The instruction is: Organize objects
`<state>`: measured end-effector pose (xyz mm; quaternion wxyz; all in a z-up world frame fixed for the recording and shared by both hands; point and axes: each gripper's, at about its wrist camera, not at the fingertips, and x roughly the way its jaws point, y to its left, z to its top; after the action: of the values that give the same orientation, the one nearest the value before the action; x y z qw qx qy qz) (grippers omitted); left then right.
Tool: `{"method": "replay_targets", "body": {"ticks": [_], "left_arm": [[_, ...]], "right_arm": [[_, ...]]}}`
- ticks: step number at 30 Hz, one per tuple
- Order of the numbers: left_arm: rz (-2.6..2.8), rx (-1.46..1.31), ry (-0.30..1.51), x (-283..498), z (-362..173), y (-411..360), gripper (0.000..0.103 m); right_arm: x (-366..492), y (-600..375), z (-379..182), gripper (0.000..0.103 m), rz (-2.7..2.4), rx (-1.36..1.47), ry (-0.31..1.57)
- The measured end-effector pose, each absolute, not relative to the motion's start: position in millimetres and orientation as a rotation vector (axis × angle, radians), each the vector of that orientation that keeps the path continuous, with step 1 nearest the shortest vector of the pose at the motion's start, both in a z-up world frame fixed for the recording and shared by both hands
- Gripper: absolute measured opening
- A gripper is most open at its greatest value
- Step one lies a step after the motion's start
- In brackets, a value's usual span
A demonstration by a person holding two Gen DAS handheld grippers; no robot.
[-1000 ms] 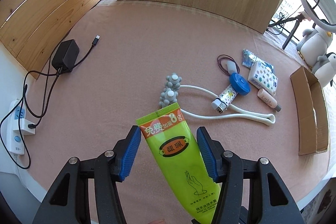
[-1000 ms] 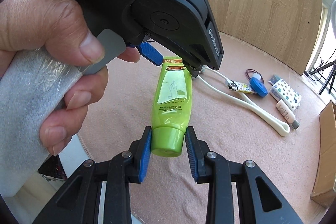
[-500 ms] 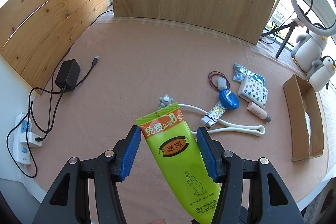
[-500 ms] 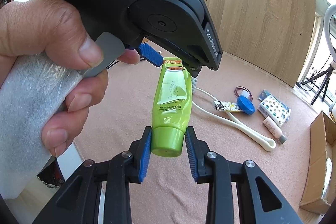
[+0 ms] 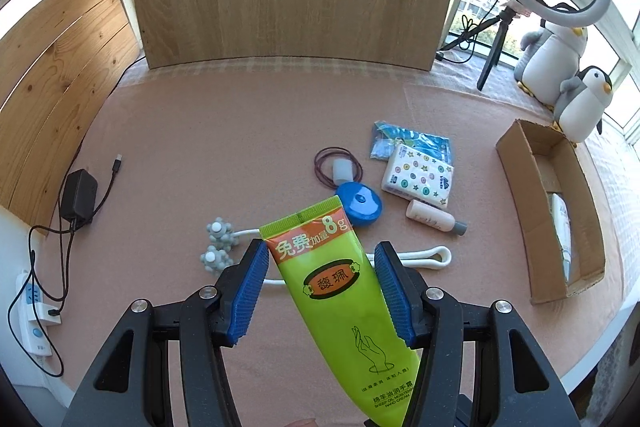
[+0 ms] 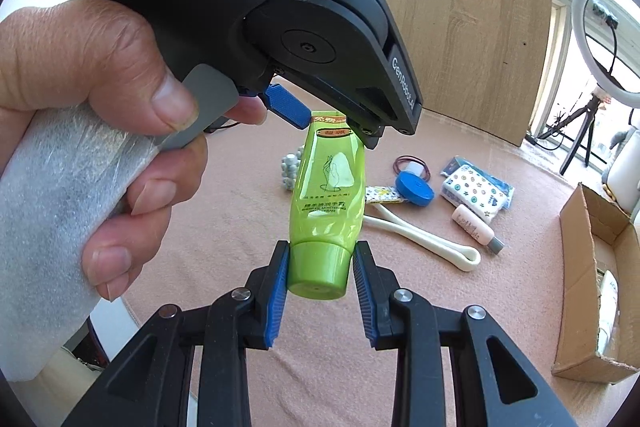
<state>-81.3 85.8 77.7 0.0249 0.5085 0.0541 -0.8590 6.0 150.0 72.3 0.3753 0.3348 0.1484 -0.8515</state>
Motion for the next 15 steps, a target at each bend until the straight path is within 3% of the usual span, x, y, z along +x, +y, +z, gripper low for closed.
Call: {"method": "replay_targets", "body": {"ticks": [15], "left_arm": [[-2.940,1.674,-0.102,-135.5,91.7,280.1,0.059]], "right_arm": [[-33.9,268.2,85.5,0.028,-2.516,0.913,0.241]]}}
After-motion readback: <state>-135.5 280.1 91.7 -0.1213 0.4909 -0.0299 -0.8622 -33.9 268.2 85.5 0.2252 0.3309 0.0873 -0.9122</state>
